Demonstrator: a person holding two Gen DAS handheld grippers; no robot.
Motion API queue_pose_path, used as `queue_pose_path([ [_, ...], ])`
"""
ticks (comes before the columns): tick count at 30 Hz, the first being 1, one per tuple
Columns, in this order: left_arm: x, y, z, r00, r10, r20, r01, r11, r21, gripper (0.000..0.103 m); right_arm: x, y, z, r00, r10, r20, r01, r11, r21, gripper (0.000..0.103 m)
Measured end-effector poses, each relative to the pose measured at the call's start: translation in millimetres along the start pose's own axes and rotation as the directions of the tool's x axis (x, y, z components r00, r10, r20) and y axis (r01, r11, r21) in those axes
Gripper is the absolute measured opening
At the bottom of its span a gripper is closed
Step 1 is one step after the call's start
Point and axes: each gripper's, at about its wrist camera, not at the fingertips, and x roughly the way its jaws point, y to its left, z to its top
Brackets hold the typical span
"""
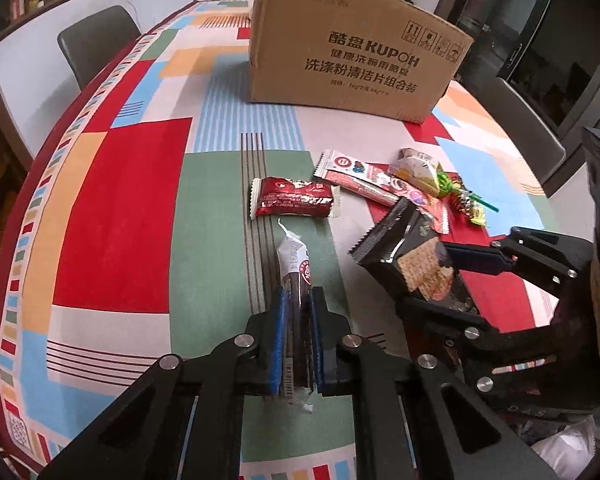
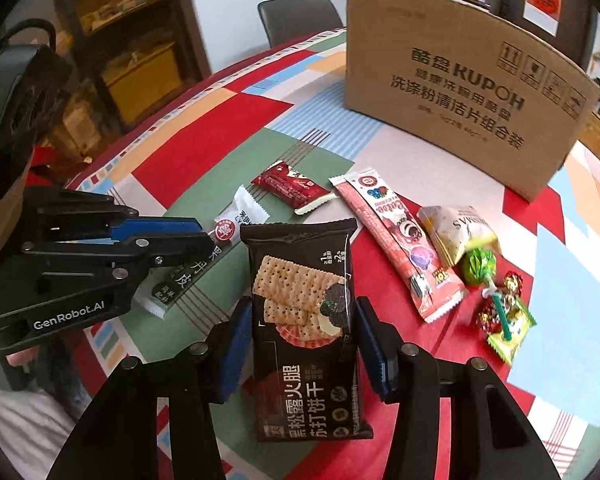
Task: Organize snacks
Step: 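Grasp white LYFEN stick with left tool while right tool grasps black cracker pack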
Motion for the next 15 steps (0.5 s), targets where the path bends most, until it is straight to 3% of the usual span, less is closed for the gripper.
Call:
queue_pose_path([
  [11, 16.9, -8.4, -3.6, 0.998, 0.052, -0.019, -0.051, 0.998, 0.045, 0.018, -2.1, -2.4, -5.6, 1.000, 0.000, 0.016, -0.001, 0.999, 0.040, 0.051],
  [15, 14.2, -8.6, -3.8, 0.999, 0.039, -0.020, -0.038, 0.999, 0.038, 0.017, -3.2, -3.8, -5.4, 1.000, -0.003, 0.019, 0.002, 0.999, 0.050, 0.051],
])
